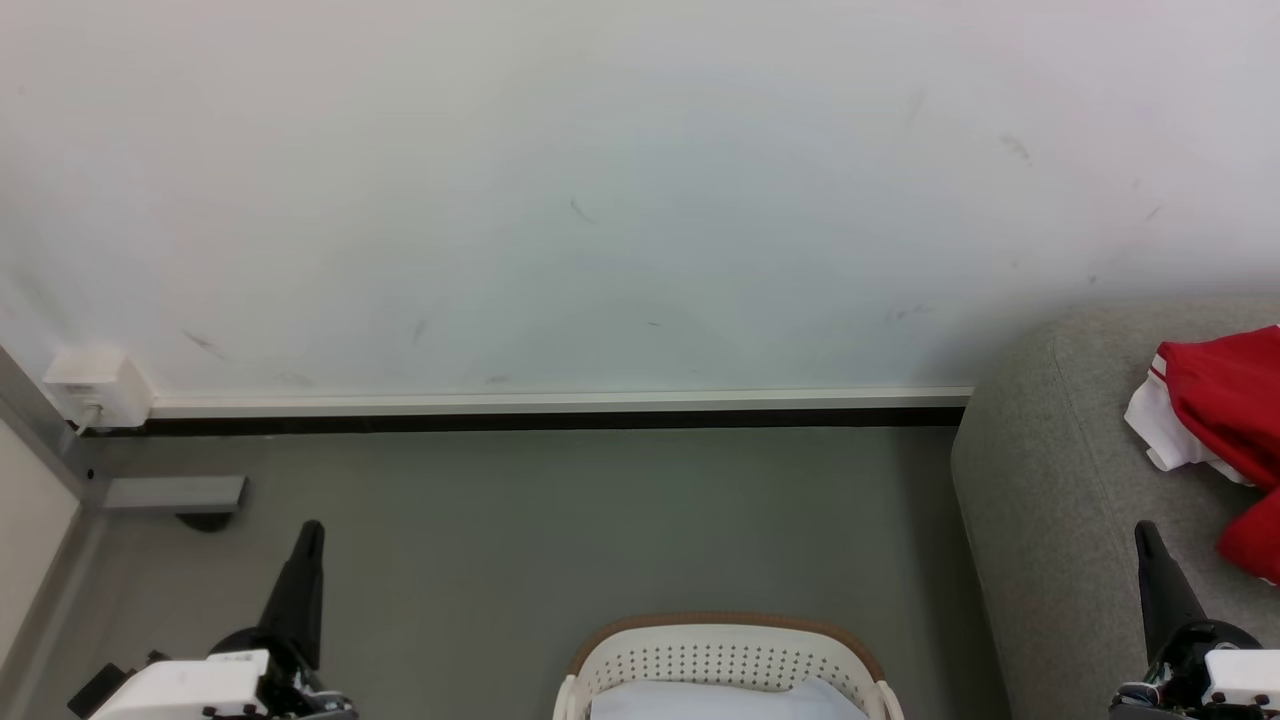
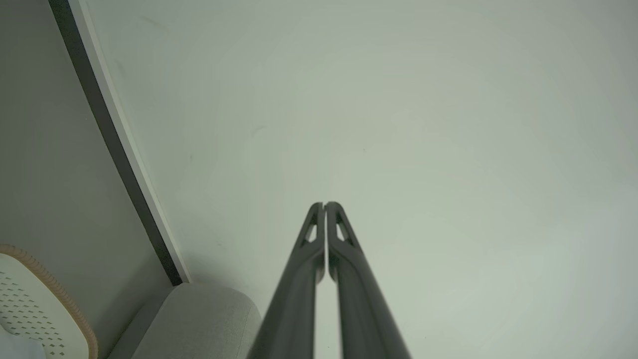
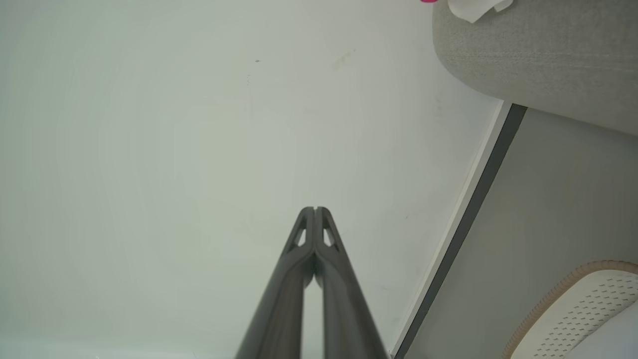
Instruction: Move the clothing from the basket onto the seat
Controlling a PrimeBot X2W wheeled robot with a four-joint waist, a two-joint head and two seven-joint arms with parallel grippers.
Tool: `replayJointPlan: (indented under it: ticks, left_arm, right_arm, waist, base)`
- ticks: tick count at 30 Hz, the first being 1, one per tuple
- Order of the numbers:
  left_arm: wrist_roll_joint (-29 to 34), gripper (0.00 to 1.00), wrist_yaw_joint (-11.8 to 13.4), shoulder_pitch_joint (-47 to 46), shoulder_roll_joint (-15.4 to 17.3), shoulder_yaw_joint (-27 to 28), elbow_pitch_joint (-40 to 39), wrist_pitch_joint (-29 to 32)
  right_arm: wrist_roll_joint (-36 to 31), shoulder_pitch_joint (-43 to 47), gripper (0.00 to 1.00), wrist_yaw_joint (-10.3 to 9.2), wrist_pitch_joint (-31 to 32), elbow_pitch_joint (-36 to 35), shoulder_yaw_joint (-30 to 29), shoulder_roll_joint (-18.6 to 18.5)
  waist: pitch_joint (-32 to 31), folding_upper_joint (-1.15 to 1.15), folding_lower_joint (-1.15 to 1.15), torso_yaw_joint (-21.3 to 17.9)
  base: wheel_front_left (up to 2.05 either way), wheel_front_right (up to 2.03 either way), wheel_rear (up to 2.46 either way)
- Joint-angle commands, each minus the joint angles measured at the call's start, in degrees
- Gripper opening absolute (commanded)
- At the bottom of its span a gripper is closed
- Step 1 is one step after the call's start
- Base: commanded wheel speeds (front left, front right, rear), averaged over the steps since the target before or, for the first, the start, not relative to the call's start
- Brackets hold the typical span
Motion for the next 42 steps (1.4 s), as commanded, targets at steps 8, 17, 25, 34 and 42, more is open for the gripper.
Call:
replayJointPlan:
  ticks: [8,17,25,34,42]
  left_arm:
    - [-0.72,0.0,-0.09,-0.4,0.41,0.18,-0.16,0.26]
    - [-0.72,0.0,-0.09,-0.4,0.41,0.18,-0.17,0.26]
    - [-0.72,0.0,-0.09,-0.4,0.41,0.18,-0.16,0.27]
    - [-0.72,0.0,-0.09,-0.4,0.41,0.18,-0.16,0.27]
    - [-0.72,0.0,-0.09,-0.4,0.41,0.18,-0.16,0.27]
  right_arm:
    - [0.88,-0.3,0.0,-0.14,-0.29,0.01,0.15,-0.53]
    - [0.96,-0.28,0.0,-0.14,-0.46,-0.01,0.33,-0.64]
    - [1.17,-0.26,0.0,-0.14,-0.56,-0.03,0.49,-0.74]
    - [1.12,-0.24,0.0,-0.14,-0.79,-0.06,0.67,-0.9]
    - [1.3,-0.21,0.0,-0.14,-0.94,-0.08,0.86,-1.0]
  waist:
    - [0.0,0.0,0.0,0.0]
    - [0.0,0.0,0.0,0.0]
    - [0.0,0.0,0.0,0.0]
    - [0.0,0.0,0.0,0.0]
    - [0.0,0.0,0.0,0.0]
  base:
    - [0.0,0.0,0.0]
    - [0.0,0.0,0.0]
    - [0.0,0.0,0.0]
    - [0.0,0.0,0.0]
    - [0.0,0.0,0.0]
